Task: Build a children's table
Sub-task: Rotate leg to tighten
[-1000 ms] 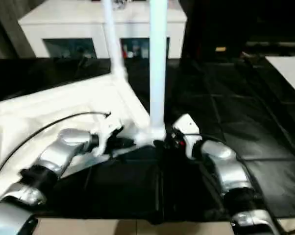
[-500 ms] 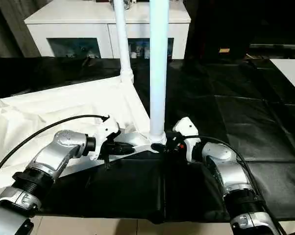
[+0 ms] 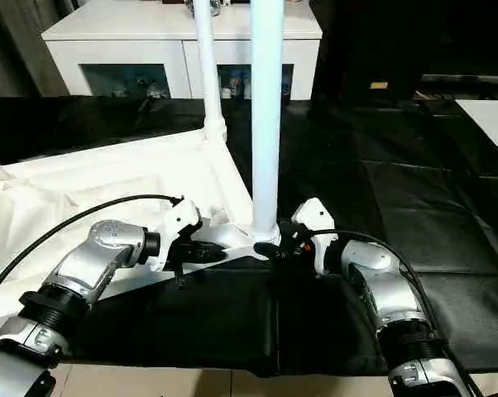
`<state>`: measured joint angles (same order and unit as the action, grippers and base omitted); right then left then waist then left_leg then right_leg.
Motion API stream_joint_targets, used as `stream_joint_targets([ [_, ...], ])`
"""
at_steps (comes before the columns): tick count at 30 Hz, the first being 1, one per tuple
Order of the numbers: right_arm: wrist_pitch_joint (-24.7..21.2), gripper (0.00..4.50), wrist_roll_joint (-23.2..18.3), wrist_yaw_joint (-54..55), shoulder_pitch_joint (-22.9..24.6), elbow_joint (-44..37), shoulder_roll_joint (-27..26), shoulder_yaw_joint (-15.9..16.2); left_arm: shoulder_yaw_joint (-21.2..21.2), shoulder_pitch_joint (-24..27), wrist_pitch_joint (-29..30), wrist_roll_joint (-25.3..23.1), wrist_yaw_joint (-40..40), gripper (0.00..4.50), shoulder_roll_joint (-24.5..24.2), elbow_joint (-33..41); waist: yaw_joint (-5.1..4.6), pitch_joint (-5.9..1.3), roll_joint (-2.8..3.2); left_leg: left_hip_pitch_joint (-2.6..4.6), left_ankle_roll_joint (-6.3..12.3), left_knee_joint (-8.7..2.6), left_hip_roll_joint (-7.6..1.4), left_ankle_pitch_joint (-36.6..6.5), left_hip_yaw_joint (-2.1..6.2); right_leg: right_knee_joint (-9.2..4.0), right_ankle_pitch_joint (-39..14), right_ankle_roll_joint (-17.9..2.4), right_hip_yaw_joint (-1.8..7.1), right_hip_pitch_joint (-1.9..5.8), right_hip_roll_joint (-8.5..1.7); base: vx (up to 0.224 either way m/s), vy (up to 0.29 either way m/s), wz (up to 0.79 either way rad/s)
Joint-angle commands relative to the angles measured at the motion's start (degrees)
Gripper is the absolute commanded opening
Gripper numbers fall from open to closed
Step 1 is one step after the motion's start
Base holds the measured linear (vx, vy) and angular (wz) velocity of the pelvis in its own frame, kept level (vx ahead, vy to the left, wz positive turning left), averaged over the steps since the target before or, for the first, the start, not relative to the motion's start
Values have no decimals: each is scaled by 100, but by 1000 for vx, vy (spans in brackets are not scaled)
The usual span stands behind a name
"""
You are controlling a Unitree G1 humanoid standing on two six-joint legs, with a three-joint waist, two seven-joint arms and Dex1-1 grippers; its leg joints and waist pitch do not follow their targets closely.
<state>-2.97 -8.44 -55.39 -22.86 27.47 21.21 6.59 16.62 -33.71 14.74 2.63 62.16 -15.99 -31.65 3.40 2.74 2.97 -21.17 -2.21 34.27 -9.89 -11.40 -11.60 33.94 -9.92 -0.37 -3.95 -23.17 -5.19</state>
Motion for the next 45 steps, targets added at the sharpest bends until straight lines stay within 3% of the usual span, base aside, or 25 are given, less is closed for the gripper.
stream_joint_targets([
  [1,260,351,-14,-230,-123,-89,-139,231,135,46,23,24,88,0,105,94,24,-374,-107,41,615,-387,-343,-843,158,-336,-944,-1556,251,300,-379,0,0,0],
  [17,383,351,5,-258,-282,169,-349,251,126,53,24,15,107,0,104,96,13,-372,-101,44,598,-384,-338,-891,161,-336,-1032,-1565,246,293,-372,0,0,0],
  [24,388,286,-51,-341,-328,227,-424,240,130,52,33,4,123,0,78,99,19,-380,-105,38,618,-377,-336,-814,159,-315,-897,-1580,246,304,-370,0,0,0],
  [34,490,272,-40,-302,-244,240,-505,208,133,80,78,-18,103,0,60,111,11,-377,-101,41,600,-377,-337,-866,158,-321,-939,-1587,251,300,-373,0,0,0],
  [38,428,272,71,426,-239,418,-725,40,138,27,99,-171,-235,0,152,-78,-15,-361,-95,48,534,-394,-332,-963,162,-343,-1085,-1565,250,281,-368,0,0,0],
  [40,394,272,163,856,-242,508,-856,-22,132,-44,74,-269,-503,0,250,-238,-31,-342,-97,63,415,-417,-328,-1138,172,-388,-1463,-1449,255,276,-378,0,0,0],
  [41,286,272,214,1330,-250,577,-1038,-106,74,-169,104,-352,-907,0,409,-470,-28,-345,-56,68,377,-421,-329,-1184,182,-390,-1528,-1428,254,279,-382,0,0,0],
  [42,185,272,270,1764,-265,641,-1197,-176,13,-288,149,-415,-1275,0,560,-685,-58,-314,-67,102,279,-435,-313,-1365,159,-452,-1767,-1353,259,227,-350,0,0,0],
  [44,-87,272,358,2564,-345,769,-1488,-309,-92,-539,202,-531,-1990,0,829,-1095,-58,-328,-69,116,148,-453,-308,-1511,185,-466,-1928,-1273,258,248,-364,0,0,0],
  [45,-186,272,464,2871,-391,821,-1558,-309,-121,-619,215,-559,-2199,0,912,-1217,-55,-313,-14,129,83,-472,-307,-1628,197,-477,-2024,-1231,254,229,-357,0,0,0],
])
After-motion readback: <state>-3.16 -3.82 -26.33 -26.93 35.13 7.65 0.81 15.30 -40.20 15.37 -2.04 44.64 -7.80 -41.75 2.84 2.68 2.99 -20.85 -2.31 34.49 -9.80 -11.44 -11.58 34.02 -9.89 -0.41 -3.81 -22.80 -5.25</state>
